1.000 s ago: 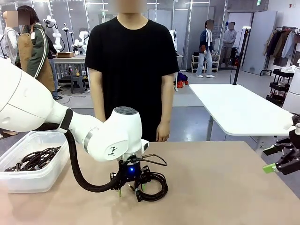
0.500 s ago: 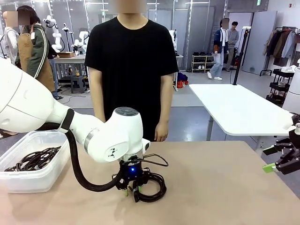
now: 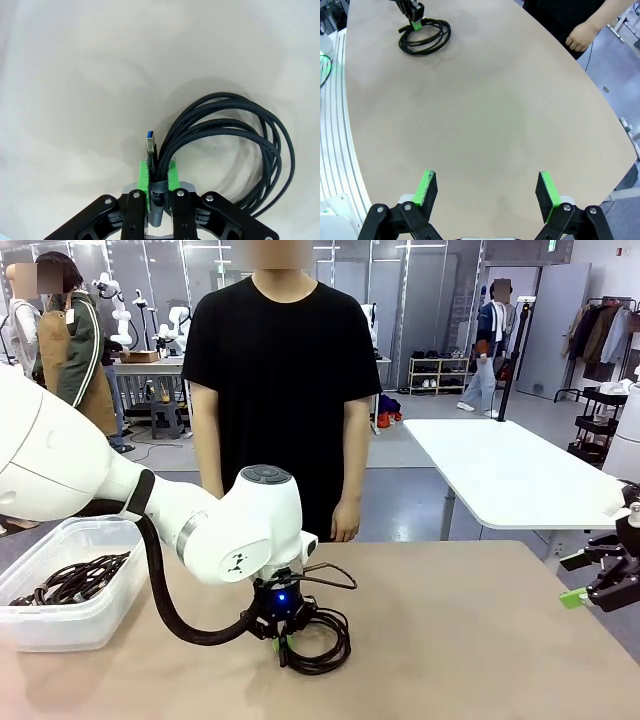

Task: Organize and store the cables.
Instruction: Place the USB Extension Cable into the Organizing box.

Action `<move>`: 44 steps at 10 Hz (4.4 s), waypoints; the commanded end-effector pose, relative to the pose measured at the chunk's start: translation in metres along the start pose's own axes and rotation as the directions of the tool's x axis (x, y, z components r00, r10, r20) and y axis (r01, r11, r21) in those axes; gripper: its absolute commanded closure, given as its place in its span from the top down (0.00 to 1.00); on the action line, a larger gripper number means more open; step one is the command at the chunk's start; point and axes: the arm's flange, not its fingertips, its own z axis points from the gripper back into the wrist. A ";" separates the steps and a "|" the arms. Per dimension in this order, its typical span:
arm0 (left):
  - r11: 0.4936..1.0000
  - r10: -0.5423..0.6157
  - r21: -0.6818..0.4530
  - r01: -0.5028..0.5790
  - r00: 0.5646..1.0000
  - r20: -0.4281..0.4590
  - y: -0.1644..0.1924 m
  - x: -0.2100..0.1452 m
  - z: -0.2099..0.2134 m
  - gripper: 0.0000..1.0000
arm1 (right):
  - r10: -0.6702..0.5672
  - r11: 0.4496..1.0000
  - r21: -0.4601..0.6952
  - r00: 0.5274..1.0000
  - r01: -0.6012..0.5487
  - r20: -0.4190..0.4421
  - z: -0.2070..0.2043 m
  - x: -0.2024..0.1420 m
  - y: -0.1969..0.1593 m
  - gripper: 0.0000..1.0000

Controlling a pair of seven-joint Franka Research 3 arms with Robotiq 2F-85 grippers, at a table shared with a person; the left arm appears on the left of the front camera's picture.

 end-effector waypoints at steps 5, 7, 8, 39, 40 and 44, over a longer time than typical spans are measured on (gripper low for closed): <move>0.964 -0.200 -0.130 0.232 0.955 0.219 0.074 0.044 0.168 0.00 | -0.009 1.000 0.001 1.000 0.009 0.008 0.000 0.001 -0.003 1.00; 0.929 -0.320 -0.109 0.352 0.917 0.237 0.120 0.061 0.198 0.00 | -0.009 1.000 0.001 1.000 0.009 0.008 0.000 0.001 -0.003 1.00; 0.911 -0.385 -0.077 0.405 0.903 0.193 0.146 0.077 0.200 0.00 | -0.009 1.000 0.001 1.000 0.009 0.008 0.000 0.001 -0.003 1.00; 0.961 -0.253 -0.087 0.263 0.961 0.112 0.389 0.148 0.130 1.00 | -0.009 1.000 0.001 1.000 0.009 0.008 0.000 0.001 -0.003 1.00; 0.961 -0.253 -0.087 0.263 0.961 0.112 0.389 0.148 0.130 1.00 | -0.009 1.000 0.001 1.000 0.009 0.008 0.000 0.001 -0.003 1.00; 0.961 -0.253 -0.087 0.263 0.961 0.112 0.389 0.148 0.130 1.00 | -0.009 1.000 0.001 1.000 0.009 0.008 0.000 0.001 -0.003 1.00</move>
